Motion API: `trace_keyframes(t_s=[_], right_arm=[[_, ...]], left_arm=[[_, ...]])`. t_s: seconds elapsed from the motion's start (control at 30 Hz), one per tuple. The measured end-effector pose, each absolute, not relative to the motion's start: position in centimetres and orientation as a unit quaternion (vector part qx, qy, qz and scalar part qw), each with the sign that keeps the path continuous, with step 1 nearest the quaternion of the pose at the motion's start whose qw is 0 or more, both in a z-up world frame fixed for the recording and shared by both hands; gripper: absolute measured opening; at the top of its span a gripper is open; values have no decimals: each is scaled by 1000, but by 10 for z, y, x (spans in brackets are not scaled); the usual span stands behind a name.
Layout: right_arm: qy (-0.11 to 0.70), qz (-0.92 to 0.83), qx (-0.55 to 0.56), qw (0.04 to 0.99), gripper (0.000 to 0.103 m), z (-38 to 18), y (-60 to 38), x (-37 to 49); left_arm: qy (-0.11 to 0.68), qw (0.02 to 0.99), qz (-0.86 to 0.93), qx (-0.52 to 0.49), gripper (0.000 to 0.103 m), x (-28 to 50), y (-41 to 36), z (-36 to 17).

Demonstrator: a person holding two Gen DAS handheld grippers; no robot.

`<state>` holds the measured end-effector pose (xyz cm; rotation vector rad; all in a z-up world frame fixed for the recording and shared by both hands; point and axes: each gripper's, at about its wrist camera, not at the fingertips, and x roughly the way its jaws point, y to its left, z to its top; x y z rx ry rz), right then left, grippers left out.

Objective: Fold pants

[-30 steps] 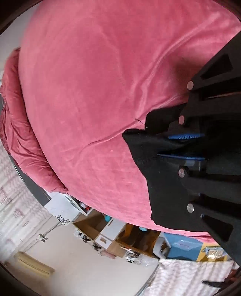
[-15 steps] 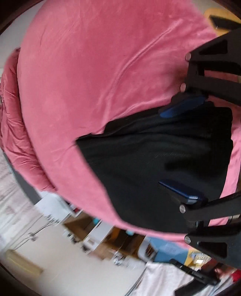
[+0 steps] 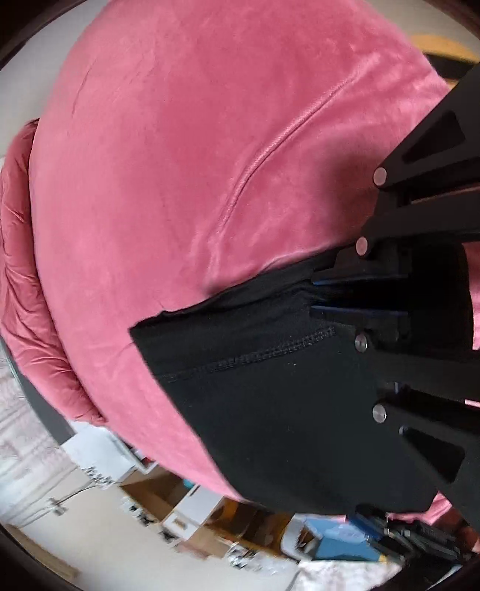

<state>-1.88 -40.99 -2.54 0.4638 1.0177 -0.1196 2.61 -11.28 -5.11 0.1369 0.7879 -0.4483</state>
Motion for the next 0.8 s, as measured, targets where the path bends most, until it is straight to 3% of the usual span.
trace_keyframes(t_s=[0.03,0.07,0.27,0.63,0.7,0.77,0.8], right_arm=[[476,-66,213,851,47,-18,-410,-22],[460,-72,206,860,49,-7,-408,-27],[383,-18,133,914,49,45,-372,-16],[436,-58,76,895,47,-9,-353,41],[447,-96,97,884,54,-25,-373,45],[448,-98,165,873,71,-39,-395,41],[447,-91,222,862,73,-52,-411,38]], left_arm=[[387,895,-215,61,32,27,-113,-49],[396,892,-212,50,32,31,-113,-46],[364,908,-200,60,32,34,-124,-19],[368,907,-170,112,33,59,-161,-44],[368,907,-169,115,34,61,-164,-47],[368,907,-166,121,35,63,-168,-50],[369,906,-163,127,35,64,-171,-52]])
